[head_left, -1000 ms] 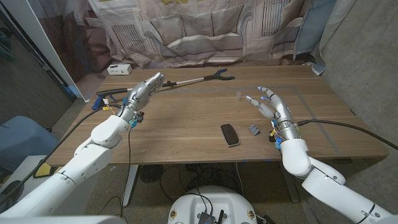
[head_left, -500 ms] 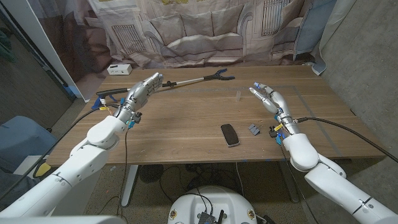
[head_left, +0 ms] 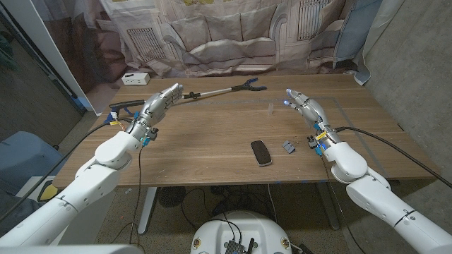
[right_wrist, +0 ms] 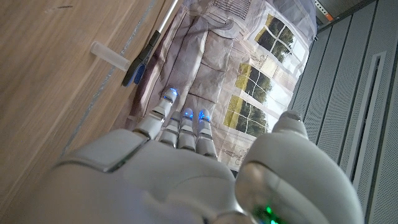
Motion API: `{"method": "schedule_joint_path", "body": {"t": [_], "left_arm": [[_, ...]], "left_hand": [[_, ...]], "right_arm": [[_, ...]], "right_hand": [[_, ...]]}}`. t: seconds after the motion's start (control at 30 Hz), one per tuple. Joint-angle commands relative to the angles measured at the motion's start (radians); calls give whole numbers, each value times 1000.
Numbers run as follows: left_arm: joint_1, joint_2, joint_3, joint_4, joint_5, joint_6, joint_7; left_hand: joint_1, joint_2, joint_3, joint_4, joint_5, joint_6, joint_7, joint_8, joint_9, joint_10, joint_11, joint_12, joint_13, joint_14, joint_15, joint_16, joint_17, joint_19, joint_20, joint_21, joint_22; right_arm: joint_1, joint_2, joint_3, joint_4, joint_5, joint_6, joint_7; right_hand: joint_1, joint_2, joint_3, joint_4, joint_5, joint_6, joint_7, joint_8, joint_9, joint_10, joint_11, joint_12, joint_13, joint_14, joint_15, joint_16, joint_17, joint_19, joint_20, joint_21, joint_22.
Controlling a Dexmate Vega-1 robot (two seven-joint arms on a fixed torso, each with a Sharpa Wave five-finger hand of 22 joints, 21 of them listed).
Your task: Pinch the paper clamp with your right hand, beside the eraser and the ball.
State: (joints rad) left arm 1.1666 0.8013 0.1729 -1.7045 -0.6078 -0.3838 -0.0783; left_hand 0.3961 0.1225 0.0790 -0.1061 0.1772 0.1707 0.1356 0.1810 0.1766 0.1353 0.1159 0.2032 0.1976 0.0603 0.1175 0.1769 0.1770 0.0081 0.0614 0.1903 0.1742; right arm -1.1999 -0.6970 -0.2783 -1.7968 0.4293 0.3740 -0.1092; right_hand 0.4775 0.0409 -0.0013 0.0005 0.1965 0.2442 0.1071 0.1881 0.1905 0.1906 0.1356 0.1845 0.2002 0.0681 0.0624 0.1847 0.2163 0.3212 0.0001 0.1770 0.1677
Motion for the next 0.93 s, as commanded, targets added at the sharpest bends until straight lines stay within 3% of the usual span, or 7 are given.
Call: {"method": "schedule_joint_path", "body": {"t": [0.03, 0.47, 0.93], "left_arm": [[-37, -9, 20, 42, -26, 11, -39], [-60, -10, 35, 50, -41, 19, -62], [-61, -17, 42, 56, -40, 16, -59]], "left_hand": [[-8, -1, 2, 4, -1, -9, 14, -2, 3, -13, 2, -2, 3, -15, 1, -2, 3, -14, 6, -6, 5], [-18, -5, -2, 8, -1, -21, 14, -3, 3, -23, 7, -4, 3, -31, 2, -2, 4, -25, 5, -6, 5], [-24, -7, -4, 10, -1, -23, 15, -1, 3, -26, 5, -3, 2, -33, 2, 1, 4, -29, 3, -5, 5]], "right_arm": [[84, 26, -21, 125, 229, 4, 202], [117, 38, -29, 185, 278, -26, 232], [85, 40, -14, 179, 301, -27, 212]], "right_hand": [[-20, -4, -7, 9, 1, -8, 6, -3, 2, -15, 1, -4, 0, -11, 1, -1, 5, -17, 3, -3, 3], [-55, -12, -22, 21, 3, -7, 0, 1, 0, -32, -4, 2, -2, -36, -10, 3, 5, -53, -2, -2, 3], [-69, -14, -28, 25, 4, -2, -6, 4, 0, -27, -8, 7, -3, -32, -12, 8, 5, -56, -3, 3, 4]]}}
